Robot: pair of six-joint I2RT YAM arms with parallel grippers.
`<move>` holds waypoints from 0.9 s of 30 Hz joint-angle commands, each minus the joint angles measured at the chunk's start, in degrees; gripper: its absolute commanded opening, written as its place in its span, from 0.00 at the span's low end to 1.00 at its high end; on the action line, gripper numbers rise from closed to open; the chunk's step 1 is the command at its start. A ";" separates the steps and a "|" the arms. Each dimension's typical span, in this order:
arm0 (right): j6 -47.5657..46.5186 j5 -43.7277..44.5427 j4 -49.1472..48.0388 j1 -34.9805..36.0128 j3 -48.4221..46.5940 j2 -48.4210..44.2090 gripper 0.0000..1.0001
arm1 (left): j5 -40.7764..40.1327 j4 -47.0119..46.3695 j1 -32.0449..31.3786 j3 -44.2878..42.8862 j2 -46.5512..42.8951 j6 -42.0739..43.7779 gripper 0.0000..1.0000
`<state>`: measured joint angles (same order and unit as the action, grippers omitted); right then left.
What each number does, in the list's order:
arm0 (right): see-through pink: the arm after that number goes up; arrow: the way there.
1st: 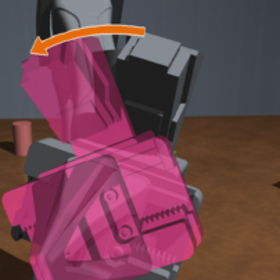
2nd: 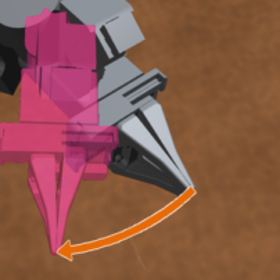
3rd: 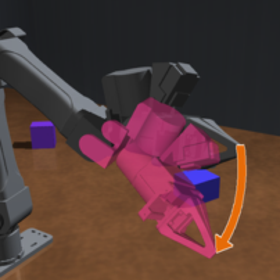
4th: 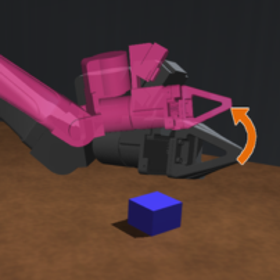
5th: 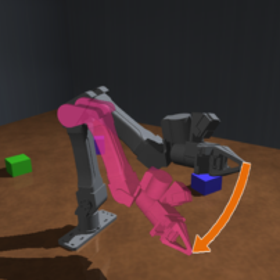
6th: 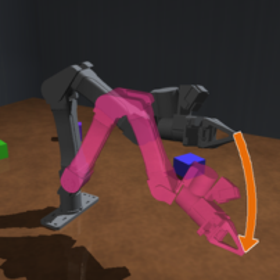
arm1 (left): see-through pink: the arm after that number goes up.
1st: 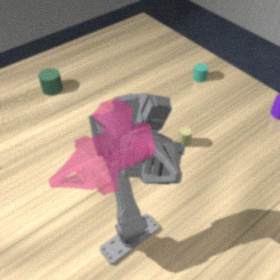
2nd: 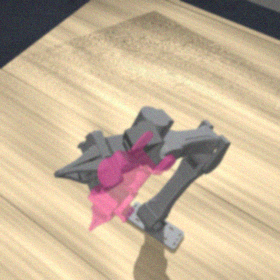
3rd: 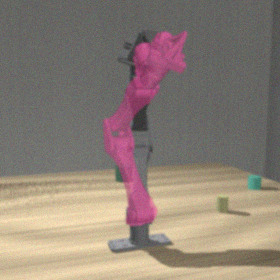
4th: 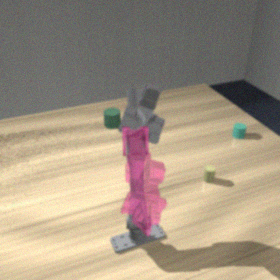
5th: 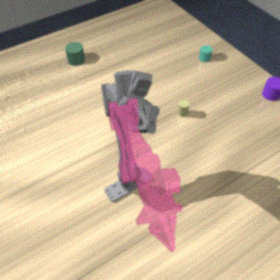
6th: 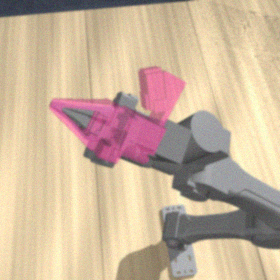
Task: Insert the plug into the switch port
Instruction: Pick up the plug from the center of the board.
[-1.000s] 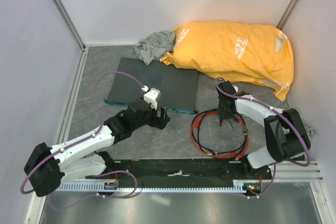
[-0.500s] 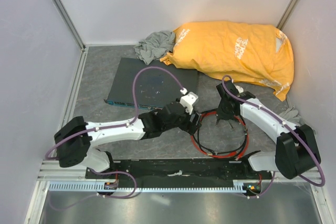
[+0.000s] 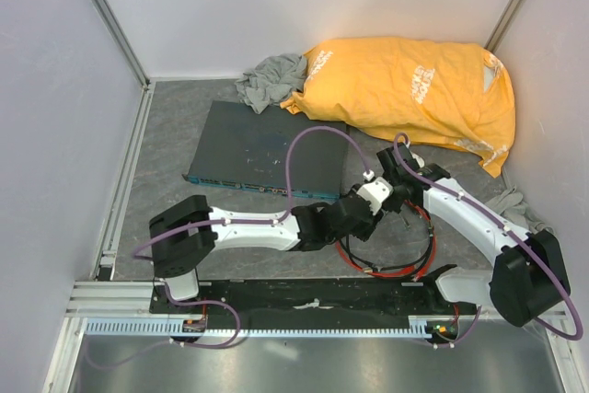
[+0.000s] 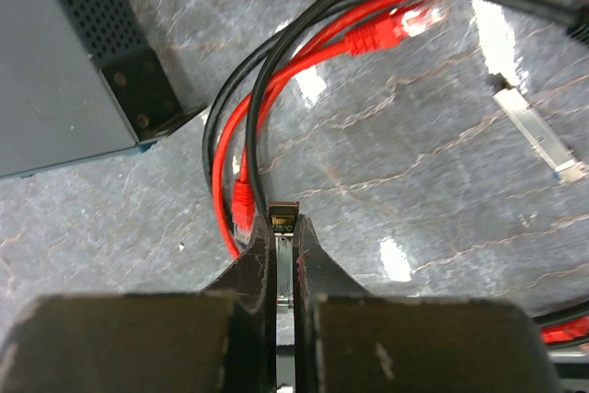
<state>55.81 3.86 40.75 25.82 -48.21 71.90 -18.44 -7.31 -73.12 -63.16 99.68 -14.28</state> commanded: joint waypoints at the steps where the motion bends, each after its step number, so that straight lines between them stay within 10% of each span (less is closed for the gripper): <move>1: 2.55 -1.31 -0.94 0.89 -2.07 -1.06 0.00 | -7.13 1.33 -1.32 -5.04 3.94 5.14 0.56; 27: 4.92 -1.92 -1.99 2.13 -1.37 -1.94 0.00 | -14.88 -3.06 -4.05 -3.46 7.37 6.72 0.40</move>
<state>59.33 2.96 40.36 27.66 -48.21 71.48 -32.45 -6.09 -77.23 -64.73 107.15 -9.41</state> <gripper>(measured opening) 0.033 0.413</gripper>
